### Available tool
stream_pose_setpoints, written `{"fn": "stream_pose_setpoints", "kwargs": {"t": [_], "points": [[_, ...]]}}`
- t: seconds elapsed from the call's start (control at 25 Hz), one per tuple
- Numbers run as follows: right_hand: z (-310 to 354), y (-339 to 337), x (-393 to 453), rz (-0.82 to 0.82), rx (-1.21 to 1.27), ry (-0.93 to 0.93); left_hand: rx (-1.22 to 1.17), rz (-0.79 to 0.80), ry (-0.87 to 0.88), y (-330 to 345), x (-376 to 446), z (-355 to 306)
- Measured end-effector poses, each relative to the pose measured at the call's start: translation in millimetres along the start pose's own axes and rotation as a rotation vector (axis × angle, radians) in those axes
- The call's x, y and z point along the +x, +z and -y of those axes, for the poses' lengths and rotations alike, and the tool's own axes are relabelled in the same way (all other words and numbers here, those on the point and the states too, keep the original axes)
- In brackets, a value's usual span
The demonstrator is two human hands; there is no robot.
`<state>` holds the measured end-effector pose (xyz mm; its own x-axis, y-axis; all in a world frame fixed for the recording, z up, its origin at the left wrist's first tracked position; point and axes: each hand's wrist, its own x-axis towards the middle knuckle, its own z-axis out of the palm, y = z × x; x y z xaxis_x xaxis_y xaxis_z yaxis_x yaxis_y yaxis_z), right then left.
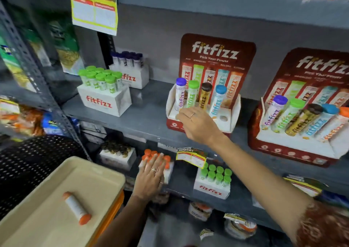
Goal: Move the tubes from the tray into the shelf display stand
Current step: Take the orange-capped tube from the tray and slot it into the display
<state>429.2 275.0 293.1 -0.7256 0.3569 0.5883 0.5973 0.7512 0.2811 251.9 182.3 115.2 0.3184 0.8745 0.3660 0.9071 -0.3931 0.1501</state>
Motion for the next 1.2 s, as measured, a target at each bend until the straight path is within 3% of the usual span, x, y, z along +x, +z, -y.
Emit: {"fn": "stream_pose_setpoints", "kwargs": {"t": [0.24, 0.56, 0.76, 0.88, 1.2], "points": [[110, 91, 55, 0.166, 0.284, -0.115, 0.043, 0.030, -0.367, -12, -114, 103], [249, 191, 65, 0.738, 0.510, -0.188, 0.105, 0.204, -0.785, 4, -238, 166], [310, 213, 66, 1.073, 0.579, 0.010, 0.029, 0.347, -0.952, 19, -266, 182], [338, 222, 60, 1.203, 0.614, 0.177, -0.012, 0.351, -0.983, 32, -277, 184], [368, 235, 43, 1.320, 0.632, 0.681, 0.041, 0.260, -0.959, 47, -288, 184]]}}
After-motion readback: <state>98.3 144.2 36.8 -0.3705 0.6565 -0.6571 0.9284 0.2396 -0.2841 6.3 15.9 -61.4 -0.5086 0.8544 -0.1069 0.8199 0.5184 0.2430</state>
